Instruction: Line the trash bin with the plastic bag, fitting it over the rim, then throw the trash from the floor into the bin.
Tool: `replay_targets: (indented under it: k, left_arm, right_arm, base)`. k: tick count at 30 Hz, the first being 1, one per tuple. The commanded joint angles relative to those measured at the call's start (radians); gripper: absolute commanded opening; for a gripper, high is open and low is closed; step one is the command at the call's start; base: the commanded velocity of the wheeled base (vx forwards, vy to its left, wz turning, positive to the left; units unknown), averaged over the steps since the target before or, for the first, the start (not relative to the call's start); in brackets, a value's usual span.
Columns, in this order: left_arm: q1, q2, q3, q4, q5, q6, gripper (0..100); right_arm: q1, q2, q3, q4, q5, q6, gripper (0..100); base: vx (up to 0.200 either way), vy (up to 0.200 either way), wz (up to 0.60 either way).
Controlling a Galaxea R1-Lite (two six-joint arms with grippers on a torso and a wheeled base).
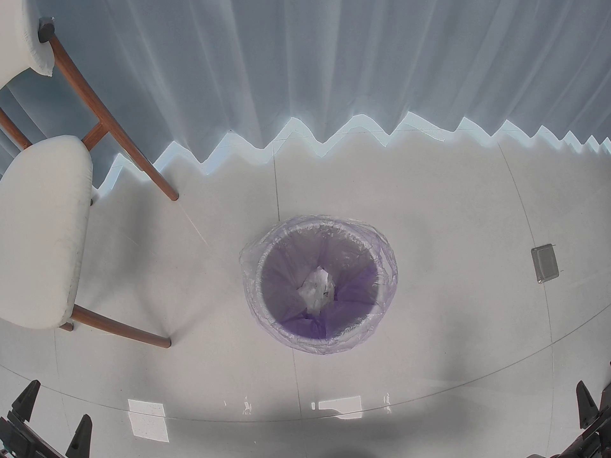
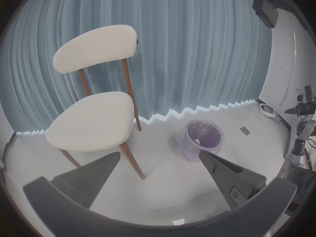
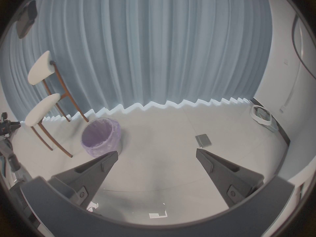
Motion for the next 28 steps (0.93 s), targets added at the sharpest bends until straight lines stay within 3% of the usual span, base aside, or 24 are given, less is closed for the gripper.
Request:
replay_targets:
  k: [1, 3, 4, 5, 8, 11, 14, 17, 28]
  left_arm:
    - [0.0, -0.016, 0.018, 0.0, 0.0, 0.0, 100]
    - [0.0, -0.016, 0.018, 0.0, 0.0, 0.0, 100]
    - [0.0, -0.016, 0.018, 0.0, 0.0, 0.0, 100]
    - [0.0, -0.016, 0.018, 0.0, 0.0, 0.0, 100]
    - [0.0, -0.016, 0.018, 0.001, 0.0, 0.0, 100]
    - [0.0, -0.016, 0.018, 0.0, 0.0, 0.0, 100]
    - [0.0, -0.016, 0.018, 0.0, 0.0, 0.0, 100]
    - [0.0, -0.016, 0.018, 0.0, 0.0, 0.0, 100]
    - [0.0, -0.016, 0.018, 0.001, 0.0, 0.0, 100]
  right_arm:
    - [-0.002, -0.027, 0.039, -0.044, 0.058, -0.028, 100]
    - [-0.002, -0.027, 0.067, -0.098, 0.113, -0.065, 100]
    - [-0.002, -0.027, 0.067, -0.098, 0.113, -0.065, 100]
    - [-0.002, -0.027, 0.093, -0.162, 0.17, -0.074, 100]
    - [-0.002, -0.027, 0.151, -0.241, 0.222, -0.064, 100]
    - [-0.003, -0.027, 0.17, -0.284, 0.195, -0.002, 100]
    - [-0.002, -0.027, 0.17, -0.282, 0.189, -0.016, 100]
    - [-0.002, -0.027, 0.17, -0.282, 0.225, -0.032, 100]
    - [-0.003, -0.027, 0.17, -0.282, 0.224, -0.035, 100]
  base:
    - [0.0, 0.0, 0.0]
    - [0.0, 0.0, 0.0]
    - [0.0, 0.0, 0.0]
    - [0.0, 0.0, 0.0]
    - [0.0, 0.0, 0.0]
    - [0.0, 0.0, 0.0]
    - [0.0, 0.0, 0.0]
    - [0.0, 0.0, 0.0]
    - [0.0, 0.0, 0.0]
